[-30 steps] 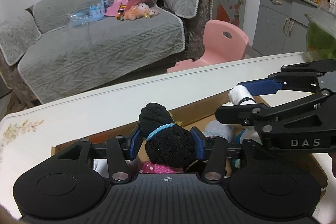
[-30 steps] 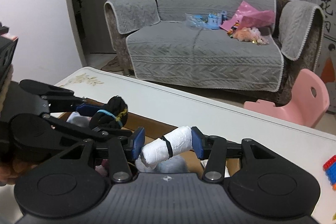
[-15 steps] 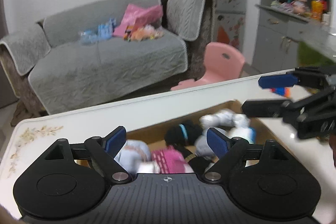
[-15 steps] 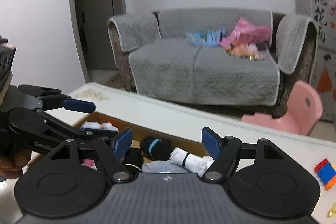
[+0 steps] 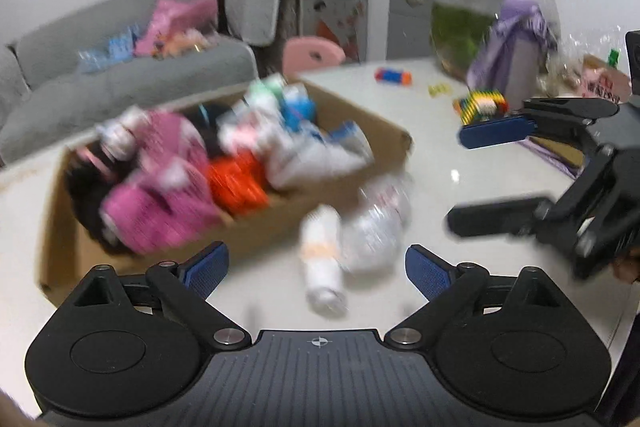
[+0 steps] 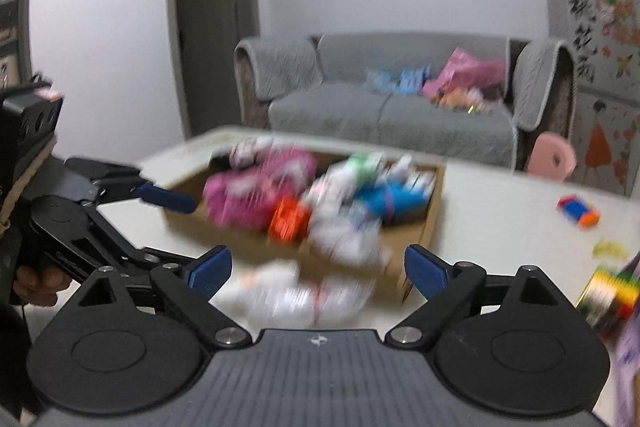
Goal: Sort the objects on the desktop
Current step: 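Move both tools back to the last two socks on the table, then grasp the plastic-wrapped sock with the right tool while the left tool grasps the peach-banded white sock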
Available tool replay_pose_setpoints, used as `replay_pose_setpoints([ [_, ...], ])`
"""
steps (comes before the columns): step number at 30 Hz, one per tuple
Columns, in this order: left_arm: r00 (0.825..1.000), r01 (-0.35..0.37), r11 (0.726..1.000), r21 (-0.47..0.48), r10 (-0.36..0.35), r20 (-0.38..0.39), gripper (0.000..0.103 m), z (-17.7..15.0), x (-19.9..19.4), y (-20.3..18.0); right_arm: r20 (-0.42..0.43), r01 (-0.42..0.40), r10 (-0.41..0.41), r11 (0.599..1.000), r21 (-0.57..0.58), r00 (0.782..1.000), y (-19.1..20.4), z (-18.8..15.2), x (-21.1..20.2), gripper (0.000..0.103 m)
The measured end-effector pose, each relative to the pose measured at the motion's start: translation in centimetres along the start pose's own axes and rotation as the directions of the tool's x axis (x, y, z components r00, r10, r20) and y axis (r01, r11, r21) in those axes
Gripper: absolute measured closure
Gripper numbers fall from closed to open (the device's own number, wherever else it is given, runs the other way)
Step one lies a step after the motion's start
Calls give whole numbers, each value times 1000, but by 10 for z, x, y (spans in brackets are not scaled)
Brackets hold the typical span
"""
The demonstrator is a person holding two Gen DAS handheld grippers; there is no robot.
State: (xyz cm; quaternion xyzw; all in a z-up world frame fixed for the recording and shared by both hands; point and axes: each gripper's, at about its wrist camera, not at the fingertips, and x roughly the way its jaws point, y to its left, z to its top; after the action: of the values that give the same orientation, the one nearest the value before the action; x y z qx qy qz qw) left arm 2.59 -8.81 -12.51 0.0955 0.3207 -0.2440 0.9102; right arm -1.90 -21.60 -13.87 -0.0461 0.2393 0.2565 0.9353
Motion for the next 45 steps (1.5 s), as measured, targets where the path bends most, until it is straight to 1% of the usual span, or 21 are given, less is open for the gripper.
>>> replay_pose_setpoints([
  [1, 1000, 9, 1000, -4, -9, -12, 9, -2, 6, 1, -14, 1, -1, 1000, -23, 1000, 3, -4, 7, 11],
  [3, 999, 25, 1000, -10, -26, -36, 8, -9, 13, 6, -37, -4, 3, 999, -34, 999, 6, -7, 17, 5],
  [5, 997, 50, 999, -22, -51, -53, 8, -12, 18, 13, -42, 2, -3, 1000, -26, 999, 2, -7, 24, 1],
  [8, 997, 53, 999, -3, -53, -59, 8, -16, 17, 18, -49, -3, 2, 1000, -14, 999, -4, -4, 37, 1],
  [12, 997, 34, 999, 41, -31, -68, 9, -21, 21, 17, -85, -22, 20, 1000, -20, 996, -9, -6, 49, 1],
  [16, 997, 35, 999, 39, -32, -75, 8, -27, 22, 23, -128, -51, 46, 998, -37, 991, -8, -10, 58, 1],
  [18, 997, 33, 999, 42, -30, -75, 8, -27, 21, 24, -126, -46, 38, 997, -60, 991, -6, -6, 62, 1],
  [21, 997, 34, 998, 60, -30, -72, 8, -28, 19, 23, -168, -54, 41, 996, -75, 985, -4, -6, 73, 1],
  [23, 997, 37, 997, 61, -33, -73, 8, -27, 20, 20, -172, -58, 44, 996, -73, 984, -2, -8, 74, 2],
  [24, 997, 37, 997, 62, -32, -72, 8, -27, 21, 19, -172, -60, 48, 996, -66, 984, -2, -8, 74, 10],
  [25, 997, 37, 997, 60, -32, -71, 8, -26, 22, 17, -168, -58, 48, 997, -57, 985, -4, -9, 73, 13],
  [26, 997, 38, 997, 60, -34, -71, 8, -25, 23, 15, -164, -61, 53, 997, -41, 985, -6, -9, 71, 19],
  [28, 998, 30, 998, 61, -26, -66, 8, -23, 26, 11, -150, -63, 61, 998, -7, 987, -11, -12, 65, 21],
  [30, 998, 18, 998, 52, -15, -62, 7, -21, 30, 8, -137, -58, 57, 998, 2, 989, -15, -14, 59, 22],
  [36, 998, -12, 1000, 23, 13, -58, 7, -13, 41, 1, -95, -31, 36, 998, 55, 995, -32, -28, 23, 22],
  [39, 998, -24, 999, -24, 22, -65, 7, -9, 47, 4, -85, -16, 24, 995, 95, 996, -40, -37, 10, 22],
  [41, 997, -52, 997, -53, 48, -65, 9, -6, 51, 5, -66, -17, 25, 993, 113, 998, -44, -38, 5, 22],
  [42, 996, -63, 996, -56, 60, -65, 13, -5, 52, 4, -65, -15, 23, 993, 113, 998, -44, -38, 5, 22],
  [43, 996, -60, 996, -63, 56, -64, 26, -4, 52, 3, -66, -15, 22, 993, 113, 998, -43, -38, 7, 22],
  [44, 997, -58, 996, -64, 54, -61, 35, -2, 50, 2, -67, -16, 23, 994, 109, 997, -42, -38, 7, 22],
  [45, 997, -50, 997, -65, 46, -61, 60, -1, 48, 1, -65, -18, 25, 994, 106, 998, -41, -37, 8, 22],
])
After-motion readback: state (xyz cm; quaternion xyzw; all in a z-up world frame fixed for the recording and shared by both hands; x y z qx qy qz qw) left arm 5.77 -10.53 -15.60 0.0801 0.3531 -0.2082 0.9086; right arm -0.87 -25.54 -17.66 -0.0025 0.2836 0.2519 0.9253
